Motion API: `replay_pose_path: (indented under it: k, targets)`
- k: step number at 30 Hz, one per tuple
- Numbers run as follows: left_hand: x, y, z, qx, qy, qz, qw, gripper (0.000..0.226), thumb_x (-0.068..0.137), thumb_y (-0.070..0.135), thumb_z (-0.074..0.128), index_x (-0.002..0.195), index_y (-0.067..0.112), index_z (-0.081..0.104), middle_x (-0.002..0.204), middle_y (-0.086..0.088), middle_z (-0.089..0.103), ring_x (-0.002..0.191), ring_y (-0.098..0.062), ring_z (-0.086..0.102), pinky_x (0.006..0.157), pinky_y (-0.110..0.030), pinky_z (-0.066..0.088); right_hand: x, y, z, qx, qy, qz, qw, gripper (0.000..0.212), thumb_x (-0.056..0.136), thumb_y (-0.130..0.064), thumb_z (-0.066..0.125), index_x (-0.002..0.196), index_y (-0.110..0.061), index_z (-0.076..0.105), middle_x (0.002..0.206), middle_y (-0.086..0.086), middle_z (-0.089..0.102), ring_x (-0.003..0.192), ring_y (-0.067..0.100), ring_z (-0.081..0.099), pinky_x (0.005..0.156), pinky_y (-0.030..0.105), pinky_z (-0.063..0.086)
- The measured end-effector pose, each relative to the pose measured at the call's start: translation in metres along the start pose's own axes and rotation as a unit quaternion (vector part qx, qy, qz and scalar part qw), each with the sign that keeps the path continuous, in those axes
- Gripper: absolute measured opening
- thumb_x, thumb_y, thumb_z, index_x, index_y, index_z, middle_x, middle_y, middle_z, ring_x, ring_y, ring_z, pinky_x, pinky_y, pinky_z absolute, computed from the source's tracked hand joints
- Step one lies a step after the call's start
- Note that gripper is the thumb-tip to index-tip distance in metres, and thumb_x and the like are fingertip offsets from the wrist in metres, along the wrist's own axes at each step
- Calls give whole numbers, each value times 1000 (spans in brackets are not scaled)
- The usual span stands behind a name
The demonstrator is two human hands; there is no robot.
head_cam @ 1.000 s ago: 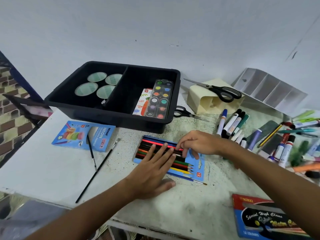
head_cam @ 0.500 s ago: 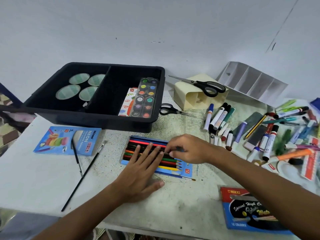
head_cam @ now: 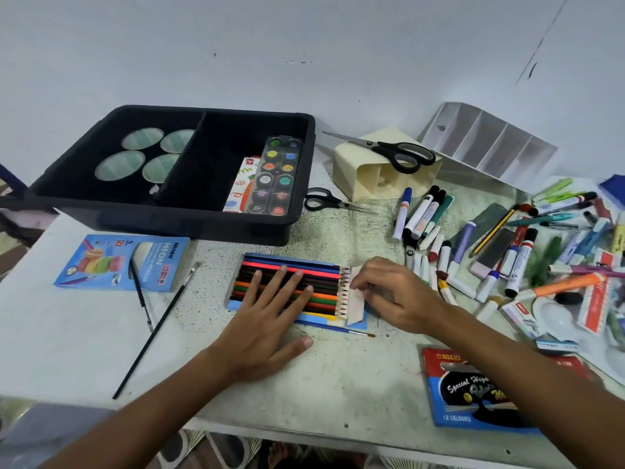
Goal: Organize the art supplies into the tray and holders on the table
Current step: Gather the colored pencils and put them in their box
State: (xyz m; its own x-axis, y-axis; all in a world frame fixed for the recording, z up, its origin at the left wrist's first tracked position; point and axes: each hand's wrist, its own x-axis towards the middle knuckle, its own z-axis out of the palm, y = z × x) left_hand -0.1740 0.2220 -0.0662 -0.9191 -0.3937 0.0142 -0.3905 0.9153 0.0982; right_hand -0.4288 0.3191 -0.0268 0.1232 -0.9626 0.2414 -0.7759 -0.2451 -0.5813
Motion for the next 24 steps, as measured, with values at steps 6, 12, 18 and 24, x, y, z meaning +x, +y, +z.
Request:
replay_pose_path:
  k: [6, 12, 18, 24]
  targets:
    - [2, -13, -16, -10, 20, -2, 1000, 70, 96, 60, 26, 145, 13, 44, 154, -9, 35, 146, -28, 22, 119, -52, 14, 9, -16, 8, -148, 11, -19, 989, 21, 84, -27, 67, 98, -11, 71, 87, 0, 62, 86, 19, 54, 75, 39, 46]
    - [-3, -50, -29, 15, -12, -32, 999, 78, 93, 65, 15, 149, 16, 37, 157, -10, 28, 148, -29, 18, 120, -46, 6, 24, -26, 30, -200, -120, 25, 972, 75, 93, -65, 34, 151, -19, 29, 158, 10, 24, 148, 26, 11, 120, 42, 8]
    - [-6, -44, -10, -8, 4, -56, 998, 72, 97, 61, 10, 153, 18, 19, 162, -10, 8, 149, -30, -1, 121, -48, 5, 25, -30, 69, -286, -159, 23, 945, 74, 91, -71, 5, 151, -31, -16, 161, 11, -16, 147, 29, -22, 119, 48, -12]
    - [-7, -51, -12, -97, 58, -48, 992, 77, 94, 64, 32, 153, 17, 21, 162, -3, 9, 151, -21, -3, 119, -38, 7, 27, -29, 64, -199, -150, 23, 968, 79, 92, -73, 16, 151, -31, -16, 160, 7, -20, 147, 20, -22, 121, 38, -10]
